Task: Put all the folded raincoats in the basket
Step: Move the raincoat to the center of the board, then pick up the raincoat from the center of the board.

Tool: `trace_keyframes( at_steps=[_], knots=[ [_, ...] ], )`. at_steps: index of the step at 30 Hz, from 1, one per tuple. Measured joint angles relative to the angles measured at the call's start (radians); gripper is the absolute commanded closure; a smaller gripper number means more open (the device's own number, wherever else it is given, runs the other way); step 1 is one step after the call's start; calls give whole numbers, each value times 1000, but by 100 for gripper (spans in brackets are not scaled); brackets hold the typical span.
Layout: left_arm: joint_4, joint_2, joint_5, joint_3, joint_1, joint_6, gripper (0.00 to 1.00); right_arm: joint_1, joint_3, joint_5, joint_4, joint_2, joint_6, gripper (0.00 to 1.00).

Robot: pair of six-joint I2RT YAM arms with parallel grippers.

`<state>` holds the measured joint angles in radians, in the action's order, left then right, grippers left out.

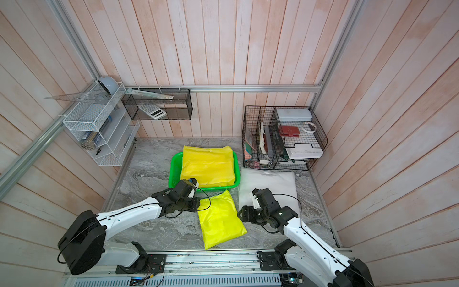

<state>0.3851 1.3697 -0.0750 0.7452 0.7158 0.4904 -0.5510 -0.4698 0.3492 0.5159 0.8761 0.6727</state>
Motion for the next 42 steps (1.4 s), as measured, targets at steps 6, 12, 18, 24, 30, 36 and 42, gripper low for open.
trace_keyframes(
  at_steps=[6,12,18,24,30,36,42],
  knots=[
    [16,-33,32,-26,-30,2,100,-34,82,8,-25,0,61,27],
    [19,-32,35,-45,-73,10,100,-66,140,39,-113,39,134,29],
    [12,-10,34,-70,-102,23,100,-109,150,69,-261,115,206,31],
    [9,31,37,-70,-109,37,100,-118,151,122,-368,190,237,33],
    [-30,68,33,-68,-122,68,100,-119,163,186,-442,233,252,34],
    [-41,91,28,-68,-122,82,100,-120,174,245,-489,258,262,33],
    [-41,91,28,-68,-122,82,100,-126,174,253,-460,242,239,31]
  ],
)
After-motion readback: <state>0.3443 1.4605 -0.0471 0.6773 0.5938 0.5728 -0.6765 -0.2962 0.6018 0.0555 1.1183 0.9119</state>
